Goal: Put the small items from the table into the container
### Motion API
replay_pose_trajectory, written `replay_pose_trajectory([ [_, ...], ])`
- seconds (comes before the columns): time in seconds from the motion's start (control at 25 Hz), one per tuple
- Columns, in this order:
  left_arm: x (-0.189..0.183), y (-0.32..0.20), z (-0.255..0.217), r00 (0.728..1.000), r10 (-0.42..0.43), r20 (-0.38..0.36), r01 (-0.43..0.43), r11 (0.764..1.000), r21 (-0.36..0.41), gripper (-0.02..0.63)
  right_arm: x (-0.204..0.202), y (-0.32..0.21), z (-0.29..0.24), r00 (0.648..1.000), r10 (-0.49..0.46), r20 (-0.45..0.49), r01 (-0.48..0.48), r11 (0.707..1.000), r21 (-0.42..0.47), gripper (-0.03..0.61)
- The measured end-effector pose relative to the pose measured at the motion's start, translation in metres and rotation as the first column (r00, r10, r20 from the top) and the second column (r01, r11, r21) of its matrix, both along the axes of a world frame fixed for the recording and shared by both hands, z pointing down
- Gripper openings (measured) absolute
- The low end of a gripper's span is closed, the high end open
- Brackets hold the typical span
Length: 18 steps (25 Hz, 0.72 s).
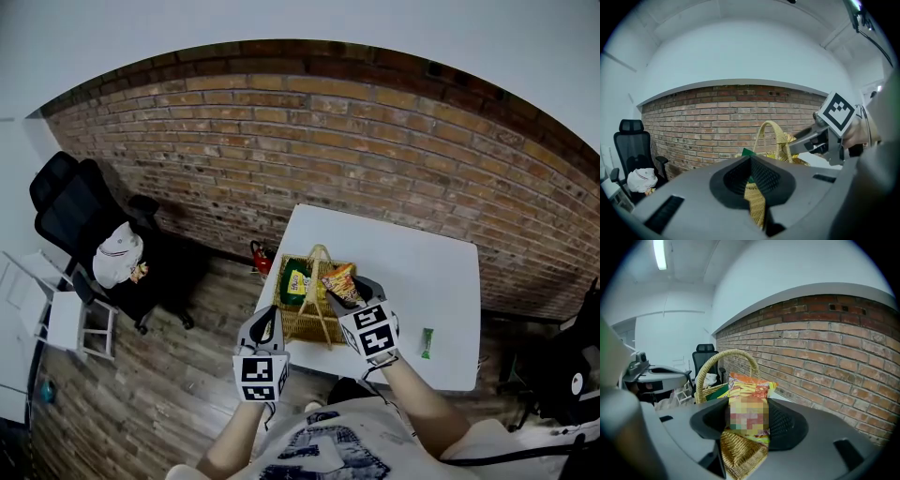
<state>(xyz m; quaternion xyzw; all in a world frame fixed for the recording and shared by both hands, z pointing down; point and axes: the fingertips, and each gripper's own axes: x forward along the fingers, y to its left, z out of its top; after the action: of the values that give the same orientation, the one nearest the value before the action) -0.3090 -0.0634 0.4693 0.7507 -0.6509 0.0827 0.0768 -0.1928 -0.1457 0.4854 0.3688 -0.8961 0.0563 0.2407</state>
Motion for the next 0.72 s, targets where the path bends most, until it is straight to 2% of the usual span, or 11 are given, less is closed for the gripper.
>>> replay_pose_trajectory([
  [0.72,-0.014,-0.001,0.009,1.0,-0.019,-0.008,0.019,0.999,-0.027,0.051,-0.024,-0.005,0.026,0.999,-0.034,-0.007,0.034,0.996,-0.08,0.249],
])
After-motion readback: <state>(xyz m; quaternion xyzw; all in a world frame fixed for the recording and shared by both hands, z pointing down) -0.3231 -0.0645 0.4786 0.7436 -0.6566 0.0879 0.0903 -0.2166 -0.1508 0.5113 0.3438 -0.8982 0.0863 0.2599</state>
